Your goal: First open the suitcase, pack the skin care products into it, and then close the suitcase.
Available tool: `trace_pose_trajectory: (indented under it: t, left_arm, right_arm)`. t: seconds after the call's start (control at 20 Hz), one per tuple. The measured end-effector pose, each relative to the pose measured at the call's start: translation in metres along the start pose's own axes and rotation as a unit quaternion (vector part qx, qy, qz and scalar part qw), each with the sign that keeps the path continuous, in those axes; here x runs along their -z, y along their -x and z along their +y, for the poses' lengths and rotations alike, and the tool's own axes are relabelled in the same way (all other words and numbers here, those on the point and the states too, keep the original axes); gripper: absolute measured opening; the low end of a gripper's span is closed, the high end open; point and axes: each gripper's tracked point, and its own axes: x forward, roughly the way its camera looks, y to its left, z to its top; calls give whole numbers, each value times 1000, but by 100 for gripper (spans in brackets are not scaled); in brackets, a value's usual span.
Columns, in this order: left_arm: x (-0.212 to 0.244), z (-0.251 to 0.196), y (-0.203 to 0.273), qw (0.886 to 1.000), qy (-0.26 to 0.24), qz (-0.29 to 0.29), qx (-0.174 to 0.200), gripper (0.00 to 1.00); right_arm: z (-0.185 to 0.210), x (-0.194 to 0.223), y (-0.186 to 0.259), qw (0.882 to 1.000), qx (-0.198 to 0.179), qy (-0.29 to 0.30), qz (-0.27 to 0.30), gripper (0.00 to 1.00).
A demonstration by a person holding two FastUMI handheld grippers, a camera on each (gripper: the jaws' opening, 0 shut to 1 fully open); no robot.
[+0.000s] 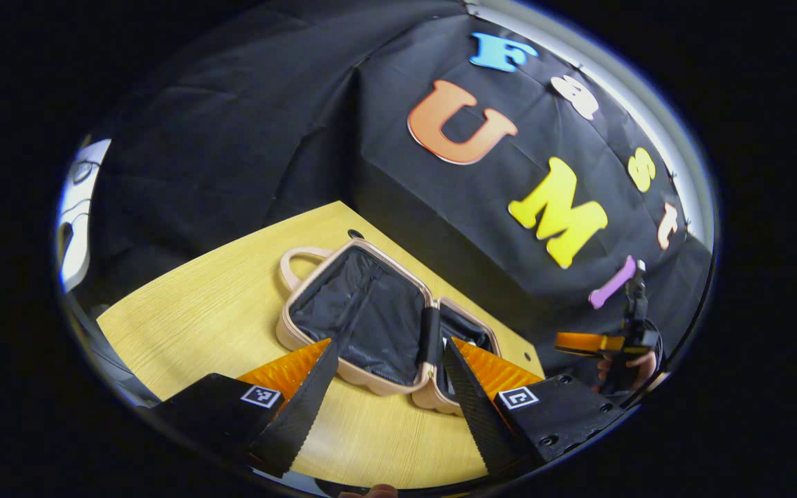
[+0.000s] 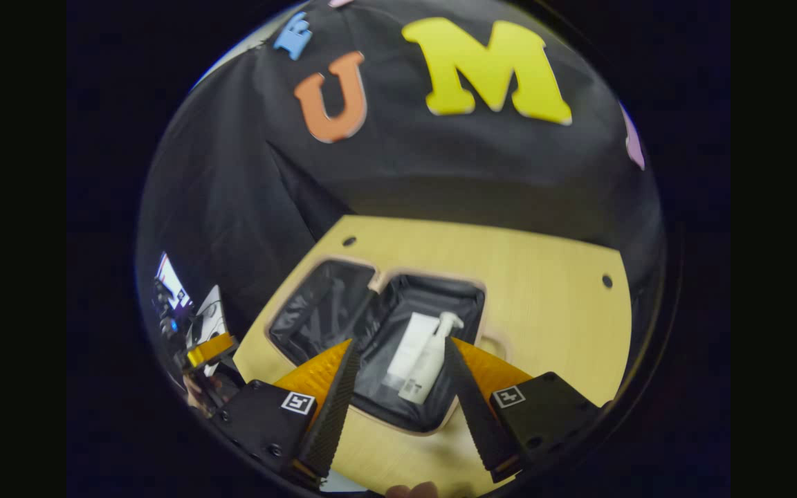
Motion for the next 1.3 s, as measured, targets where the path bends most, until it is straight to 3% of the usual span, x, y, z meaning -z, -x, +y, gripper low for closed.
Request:
trace_pose_trajectory:
  t: [0.05,0.25,0.35,0.55,0.65,0.75,0.8,0.85,1.0,1.05,1.1,1.2,1.25,1.3]
  left_arm:
    - [-11,11,-9,1000,27,-12,10,98]
    - [-42,68,-41,992,123,-17,35,97]
    - [-42,92,-60,987,156,-1,41,96]
    - [-36,132,-92,977,205,29,46,96]
    - [-42,141,-110,970,238,27,51,96]
    - [-44,143,-126,964,258,21,61,95]
    - [-44,140,-132,962,265,23,65,83]
    - [-45,136,-137,959,272,22,72,92]
    - [-42,130,-153,956,280,35,82,84]
    - [-43,126,-157,954,284,41,87,91]
    - [-43,124,-160,952,289,43,90,88]
    - [-45,124,-163,951,293,42,88,56]
    - [-47,125,-164,950,299,43,83,64]
    - [-47,126,-166,950,301,46,74,60]
  right_arm:
    - [-3,-8,15,999,-2,24,-23,80]
    - [-7,-19,58,996,5,64,-63,70]
    - [-12,-25,70,994,17,76,-76,75]
    - [-19,-31,81,994,32,51,-86,75]
    - [-33,-34,83,994,51,30,-87,70]
    - [-38,-32,82,994,61,29,-83,75]
    - [-40,-31,82,994,65,33,-83,75]
    - [-40,-31,82,994,69,37,-83,75]
    - [-37,-30,82,993,68,46,-83,75]
    - [-34,-30,83,993,67,46,-85,70]
    - [-34,-32,84,993,65,46,-89,70]
    - [-33,-30,84,993,65,43,-92,75]
    - [-33,-29,86,993,63,38,-92,75]
    - [-34,-28,87,993,62,34,-94,75]
